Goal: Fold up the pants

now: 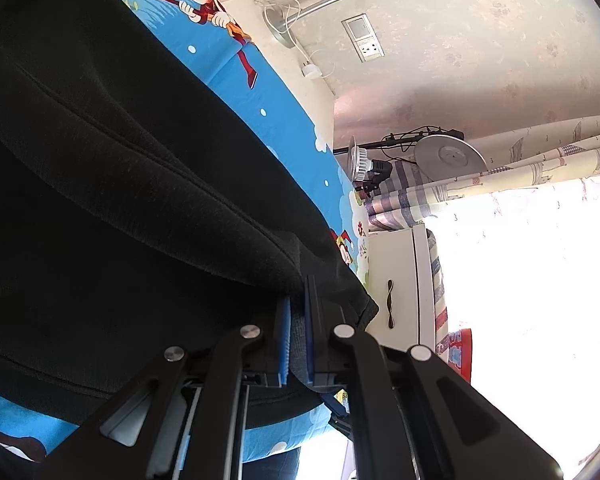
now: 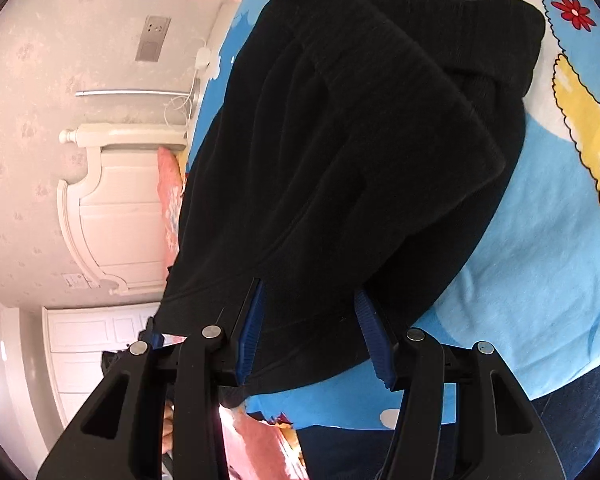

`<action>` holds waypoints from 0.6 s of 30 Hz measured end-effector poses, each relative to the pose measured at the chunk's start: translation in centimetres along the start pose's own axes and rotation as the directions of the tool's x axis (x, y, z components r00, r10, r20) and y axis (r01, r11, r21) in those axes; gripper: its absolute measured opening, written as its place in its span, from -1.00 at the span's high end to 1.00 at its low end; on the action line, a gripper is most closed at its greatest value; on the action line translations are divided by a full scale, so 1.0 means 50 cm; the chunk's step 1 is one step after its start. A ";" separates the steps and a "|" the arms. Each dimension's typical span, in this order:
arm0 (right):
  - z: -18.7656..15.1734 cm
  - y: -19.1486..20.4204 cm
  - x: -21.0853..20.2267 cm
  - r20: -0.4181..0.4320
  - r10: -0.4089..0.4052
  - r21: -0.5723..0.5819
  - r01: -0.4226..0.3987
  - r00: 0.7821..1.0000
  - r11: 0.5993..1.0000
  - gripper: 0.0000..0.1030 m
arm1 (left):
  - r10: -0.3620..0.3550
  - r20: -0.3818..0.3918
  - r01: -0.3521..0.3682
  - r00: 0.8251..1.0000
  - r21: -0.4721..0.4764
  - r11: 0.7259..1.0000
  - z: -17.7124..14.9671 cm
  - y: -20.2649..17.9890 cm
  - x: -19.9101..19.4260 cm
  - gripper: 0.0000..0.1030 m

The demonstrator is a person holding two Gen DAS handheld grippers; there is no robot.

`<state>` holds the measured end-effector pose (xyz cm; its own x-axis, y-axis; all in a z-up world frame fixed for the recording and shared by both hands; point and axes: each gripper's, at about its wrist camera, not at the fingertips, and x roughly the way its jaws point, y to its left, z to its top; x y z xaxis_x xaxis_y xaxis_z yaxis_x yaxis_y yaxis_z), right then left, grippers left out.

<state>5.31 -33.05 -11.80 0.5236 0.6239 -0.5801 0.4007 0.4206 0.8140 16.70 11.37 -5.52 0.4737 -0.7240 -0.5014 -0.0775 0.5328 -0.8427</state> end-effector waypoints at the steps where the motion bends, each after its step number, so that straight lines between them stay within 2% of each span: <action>1: -0.002 0.001 0.003 -0.001 0.002 -0.004 -0.002 1.000 1.000 -0.06 | 0.001 0.000 -0.001 1.000 0.001 1.000 0.001 -0.001 -0.001 0.89; 4: 0.003 0.001 0.006 0.040 0.002 -0.007 -0.001 0.999 1.000 -0.06 | 0.001 0.002 -0.001 1.000 0.004 1.000 0.000 -0.004 -0.002 0.89; 7: 0.015 -0.006 -0.015 0.145 -0.019 0.008 0.018 0.989 1.000 -0.06 | 0.001 0.002 -0.001 1.000 0.003 1.000 -0.001 -0.004 -0.004 0.89; 9: 0.024 -0.006 -0.039 0.232 -0.041 -0.008 0.044 0.972 0.999 -0.06 | -0.003 0.001 0.003 1.000 0.000 1.000 -0.003 -0.002 -0.006 0.89; 11: 0.032 -0.003 -0.048 0.275 -0.042 -0.020 0.049 0.961 0.999 -0.06 | -0.006 -0.005 0.006 1.000 -0.005 1.000 -0.007 0.003 -0.004 0.89; 13: 0.040 0.004 -0.065 0.346 -0.070 -0.040 0.089 0.936 0.995 -0.06 | -0.005 -0.005 0.005 1.000 -0.016 1.000 -0.013 0.011 0.001 0.89; 15: 0.046 0.007 -0.088 0.381 -0.067 -0.044 0.090 0.922 0.995 -0.05 | -0.011 -0.014 0.010 1.000 -0.045 0.999 -0.022 0.030 0.004 0.90; 16: 0.051 0.015 -0.092 0.384 -0.082 -0.073 0.119 0.920 0.990 -0.02 | -0.011 -0.021 0.010 1.000 -0.058 0.998 -0.026 0.042 0.008 0.90; 17: 0.057 0.024 -0.087 0.376 -0.102 -0.105 0.152 0.921 0.983 0.19 | -0.006 -0.026 0.004 1.000 -0.064 0.998 -0.029 0.049 0.012 0.90; 18: 0.070 0.026 -0.076 0.345 -0.101 -0.122 0.152 0.933 0.981 0.34 | -0.003 -0.034 0.000 0.999 -0.070 0.998 -0.031 0.057 0.017 0.90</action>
<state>6.47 -37.18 -8.63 0.7071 0.3127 -0.6343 0.3807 0.5875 0.7141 15.54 11.58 -8.65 0.4440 -0.7397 -0.5056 -0.1385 0.5008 -0.8544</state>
